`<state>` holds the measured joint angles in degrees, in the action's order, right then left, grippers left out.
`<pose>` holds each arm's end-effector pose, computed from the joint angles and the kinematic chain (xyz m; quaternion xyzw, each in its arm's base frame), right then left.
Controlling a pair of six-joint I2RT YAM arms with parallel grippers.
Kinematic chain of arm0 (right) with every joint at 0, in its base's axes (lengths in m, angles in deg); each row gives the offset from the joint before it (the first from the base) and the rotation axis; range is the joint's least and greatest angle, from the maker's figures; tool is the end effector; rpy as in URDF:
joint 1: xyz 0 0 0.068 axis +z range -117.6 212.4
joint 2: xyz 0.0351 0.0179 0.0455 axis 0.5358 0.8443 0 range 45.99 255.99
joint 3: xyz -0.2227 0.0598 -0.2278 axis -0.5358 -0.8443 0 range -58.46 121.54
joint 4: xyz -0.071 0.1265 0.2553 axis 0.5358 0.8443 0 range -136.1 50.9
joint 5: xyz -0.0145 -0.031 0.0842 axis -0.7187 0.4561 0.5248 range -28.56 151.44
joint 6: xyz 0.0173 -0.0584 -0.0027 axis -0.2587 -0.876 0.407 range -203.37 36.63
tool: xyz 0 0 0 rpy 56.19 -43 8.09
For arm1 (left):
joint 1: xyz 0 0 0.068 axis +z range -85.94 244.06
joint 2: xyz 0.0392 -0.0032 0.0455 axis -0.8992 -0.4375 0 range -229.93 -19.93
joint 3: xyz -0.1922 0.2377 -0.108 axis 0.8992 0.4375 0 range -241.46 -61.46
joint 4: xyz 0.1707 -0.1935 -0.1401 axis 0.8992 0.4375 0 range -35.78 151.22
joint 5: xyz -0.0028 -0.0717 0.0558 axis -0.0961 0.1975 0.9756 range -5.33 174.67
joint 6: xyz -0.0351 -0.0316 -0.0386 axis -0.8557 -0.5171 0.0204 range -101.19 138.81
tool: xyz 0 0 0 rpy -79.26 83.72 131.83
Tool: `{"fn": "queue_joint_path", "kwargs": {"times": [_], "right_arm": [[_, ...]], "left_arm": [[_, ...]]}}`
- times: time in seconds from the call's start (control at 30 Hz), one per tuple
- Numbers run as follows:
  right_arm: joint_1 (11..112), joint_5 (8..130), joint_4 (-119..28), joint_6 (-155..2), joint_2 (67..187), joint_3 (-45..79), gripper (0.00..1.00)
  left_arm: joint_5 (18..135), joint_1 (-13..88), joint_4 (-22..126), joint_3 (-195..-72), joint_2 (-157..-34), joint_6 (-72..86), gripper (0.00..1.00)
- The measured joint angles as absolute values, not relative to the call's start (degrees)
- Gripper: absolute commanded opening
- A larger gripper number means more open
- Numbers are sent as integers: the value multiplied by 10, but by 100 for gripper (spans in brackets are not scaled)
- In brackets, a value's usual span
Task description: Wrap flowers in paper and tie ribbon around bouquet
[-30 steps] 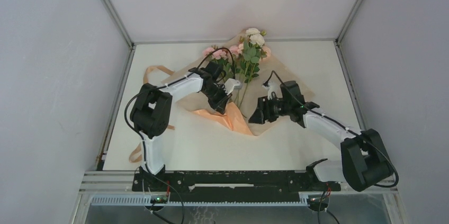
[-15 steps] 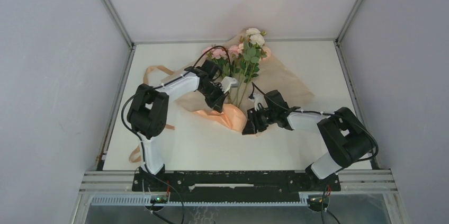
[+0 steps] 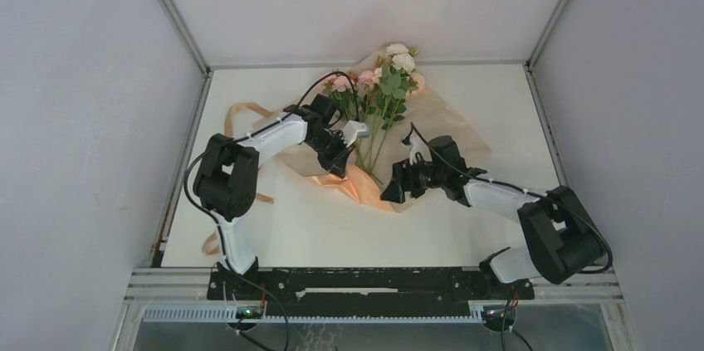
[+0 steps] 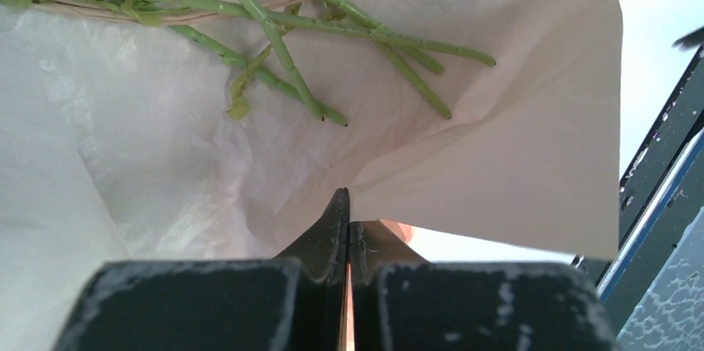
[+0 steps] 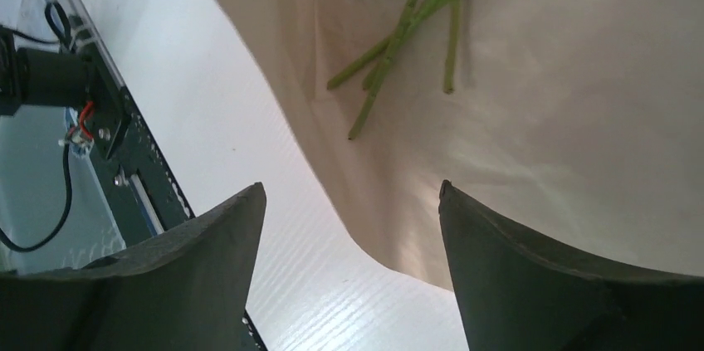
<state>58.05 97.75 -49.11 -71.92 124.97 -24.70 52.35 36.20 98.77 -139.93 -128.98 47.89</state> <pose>0.2414 0.1457 0.1942 -0.2327 0.8465 0.3926 0.2743 0.3627 -0.2192 0.2139 0.4857 0.8201 -0.2746 0.1273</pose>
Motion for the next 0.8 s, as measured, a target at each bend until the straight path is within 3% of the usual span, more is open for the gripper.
{"fn": "queue_joint_path", "kwargs": {"times": [0.17, 0.2, 0.27, 0.3, 0.37, 0.43, 0.53, 0.7, 0.77, 0.8], "right_arm": [[619, 980, -523, -720, 1313, -248, 73], [622, 982, -528, -719, 1326, -248, 63], [623, 985, -536, -718, 1349, -248, 31], [623, 990, -542, -717, 1358, -248, 17], [623, 995, -547, -715, 1365, -248, 0], [619, 1002, -549, -709, 1366, -248, 0], [608, 1013, -548, -707, 1365, -248, 0], [579, 1042, -537, -703, 1358, -248, 0], [572, 1055, -523, -703, 1358, -247, 0], [568, 1059, -513, -704, 1358, -245, 0]], "left_arm": [[523, 362, 989, -1397, -1286, 480, 0], [523, 362, 989, -1396, -1284, 483, 0], [524, 362, 990, -1392, -1280, 484, 0], [524, 362, 991, -1391, -1278, 487, 6], [526, 362, 993, -1391, -1276, 490, 33], [530, 363, 1000, -1391, -1272, 500, 57], [531, 368, 1029, -1390, -1259, 528, 70], [554, 378, 1060, -1338, -1202, 576, 74], [566, 378, 1071, -1325, -1195, 586, 69], [571, 378, 1073, -1323, -1195, 589, 62]]}}
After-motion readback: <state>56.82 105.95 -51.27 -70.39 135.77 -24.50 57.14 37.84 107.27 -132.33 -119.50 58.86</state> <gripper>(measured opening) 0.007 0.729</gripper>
